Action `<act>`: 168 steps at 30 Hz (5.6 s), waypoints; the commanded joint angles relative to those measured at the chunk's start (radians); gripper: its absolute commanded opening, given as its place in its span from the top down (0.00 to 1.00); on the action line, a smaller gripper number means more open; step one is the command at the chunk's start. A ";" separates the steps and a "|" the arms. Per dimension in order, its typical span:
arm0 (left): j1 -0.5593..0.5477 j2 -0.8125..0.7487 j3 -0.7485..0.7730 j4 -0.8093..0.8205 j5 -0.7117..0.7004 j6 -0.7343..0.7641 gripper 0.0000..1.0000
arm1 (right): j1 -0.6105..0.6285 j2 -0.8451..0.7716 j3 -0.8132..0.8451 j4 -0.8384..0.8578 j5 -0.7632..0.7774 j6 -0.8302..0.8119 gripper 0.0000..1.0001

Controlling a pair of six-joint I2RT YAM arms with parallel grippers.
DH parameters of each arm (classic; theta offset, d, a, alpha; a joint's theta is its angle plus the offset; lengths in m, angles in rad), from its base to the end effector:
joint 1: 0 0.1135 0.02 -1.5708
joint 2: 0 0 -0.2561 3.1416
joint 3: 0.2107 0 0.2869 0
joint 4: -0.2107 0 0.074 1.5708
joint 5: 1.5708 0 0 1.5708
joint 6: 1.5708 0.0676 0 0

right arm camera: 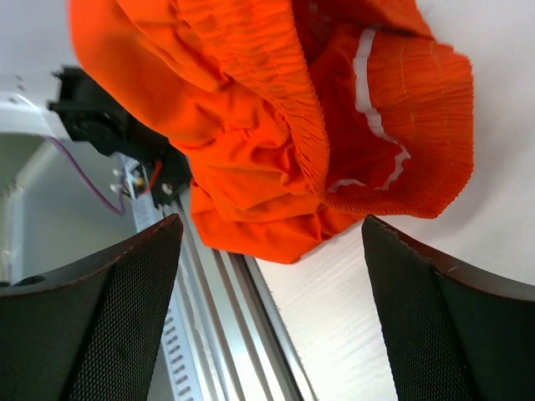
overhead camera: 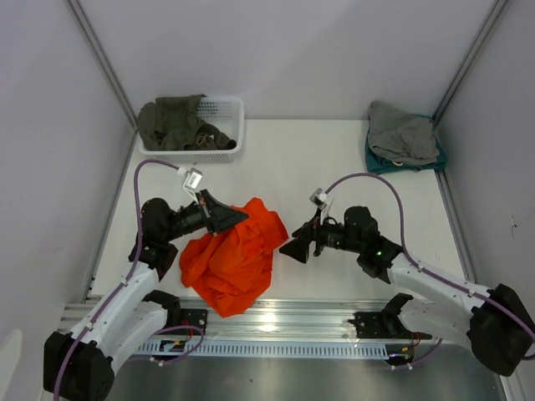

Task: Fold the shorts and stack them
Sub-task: Move the shorts to the center of the board, then flatten the shorts out

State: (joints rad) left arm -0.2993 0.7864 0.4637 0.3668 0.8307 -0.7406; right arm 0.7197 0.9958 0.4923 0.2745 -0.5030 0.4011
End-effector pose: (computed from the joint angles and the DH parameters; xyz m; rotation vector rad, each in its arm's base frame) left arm 0.2181 -0.1195 0.2680 0.3635 1.6953 -1.4202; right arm 0.1930 0.2125 0.2154 -0.6888 1.8273 1.2237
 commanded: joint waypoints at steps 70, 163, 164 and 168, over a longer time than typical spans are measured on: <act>-0.188 -0.081 0.030 -0.384 -0.637 0.299 0.01 | -0.776 0.104 0.615 -0.307 -0.445 0.390 1.00; 0.684 0.274 0.645 -0.212 -0.122 -0.161 1.00 | -0.809 -0.009 0.277 0.037 -0.447 0.392 1.00; 0.689 0.269 0.633 -0.209 -0.117 -0.161 1.00 | -0.790 -0.031 0.249 0.007 -0.440 0.339 1.00; 0.698 0.278 0.610 -0.218 -0.101 -0.151 1.00 | -0.639 -0.163 0.112 -0.125 -0.364 0.217 1.00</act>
State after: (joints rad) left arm 0.3820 1.0725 1.0866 0.1577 0.6888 -0.8894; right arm 0.0021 0.9237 0.6724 0.2504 -0.8963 0.7544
